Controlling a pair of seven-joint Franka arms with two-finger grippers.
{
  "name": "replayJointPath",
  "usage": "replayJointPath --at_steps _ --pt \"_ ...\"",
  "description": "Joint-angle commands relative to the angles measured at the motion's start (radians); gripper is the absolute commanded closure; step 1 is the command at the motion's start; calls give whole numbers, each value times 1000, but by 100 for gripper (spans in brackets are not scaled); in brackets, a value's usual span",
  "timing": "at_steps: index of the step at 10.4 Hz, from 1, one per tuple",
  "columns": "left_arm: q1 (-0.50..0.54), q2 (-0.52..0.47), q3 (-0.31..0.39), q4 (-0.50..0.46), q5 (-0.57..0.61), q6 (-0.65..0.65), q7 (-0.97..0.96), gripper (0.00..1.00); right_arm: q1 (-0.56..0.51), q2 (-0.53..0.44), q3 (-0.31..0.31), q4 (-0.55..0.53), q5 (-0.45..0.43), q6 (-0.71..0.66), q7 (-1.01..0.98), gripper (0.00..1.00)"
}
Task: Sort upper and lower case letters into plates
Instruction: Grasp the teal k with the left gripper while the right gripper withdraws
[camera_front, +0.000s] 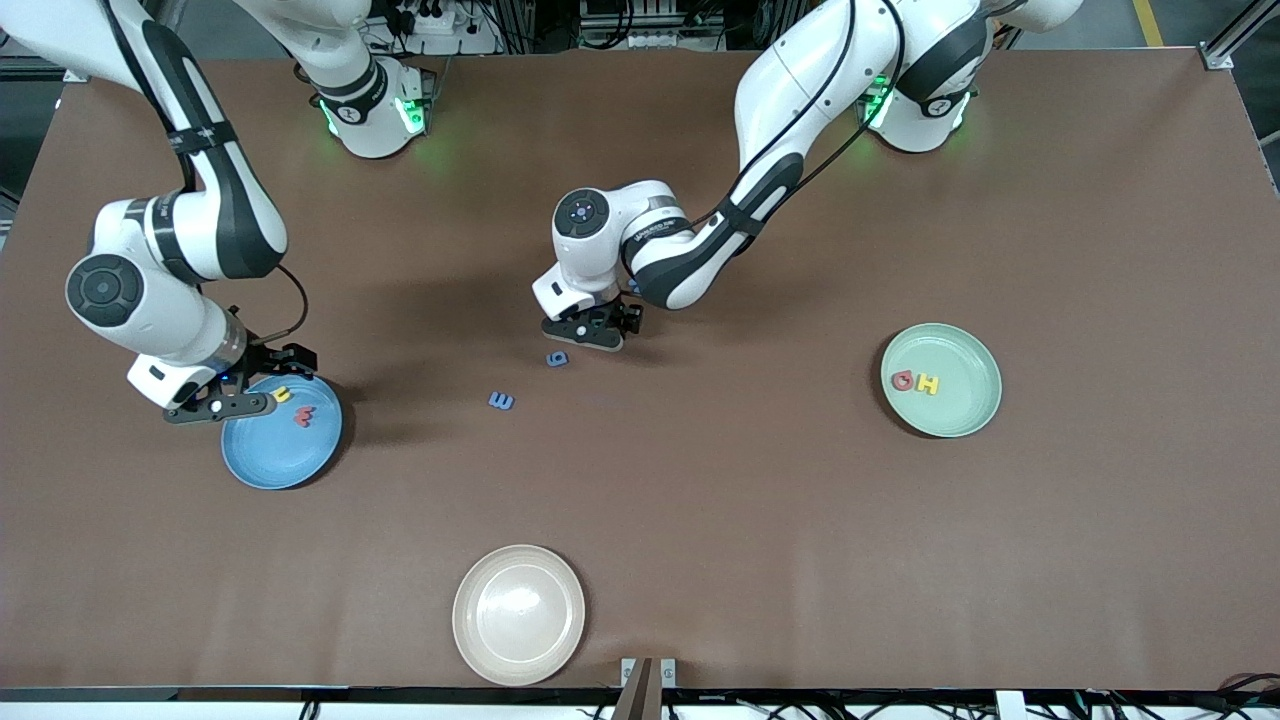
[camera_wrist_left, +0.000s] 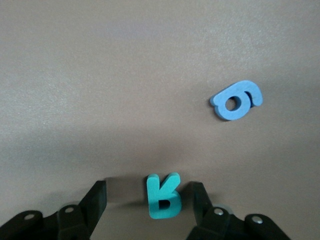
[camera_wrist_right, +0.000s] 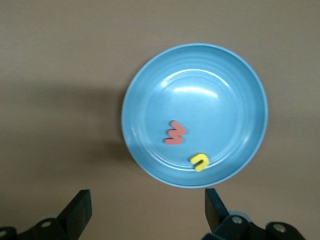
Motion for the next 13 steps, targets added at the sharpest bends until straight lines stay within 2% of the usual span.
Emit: replayJointPath --at_steps 1,2,3,4,8,13 --pt "-20 13 17 27 14 0 -21 45 9 -18 0 -13 26 -10 4 0" --pt "-20 13 17 27 14 0 -21 67 10 -18 0 -13 28 -10 4 0" --pt "-20 11 17 26 14 0 -23 94 13 -18 0 -13 28 -10 4 0" --pt "-15 10 17 24 14 -1 -23 100 16 -17 2 -13 28 -8 7 0" --pt "17 -24 22 18 16 -43 -23 100 83 -9 0 -4 28 -11 47 0" --pt "127 -151 10 4 -12 -231 -21 100 221 40 0 75 29 -15 56 0"
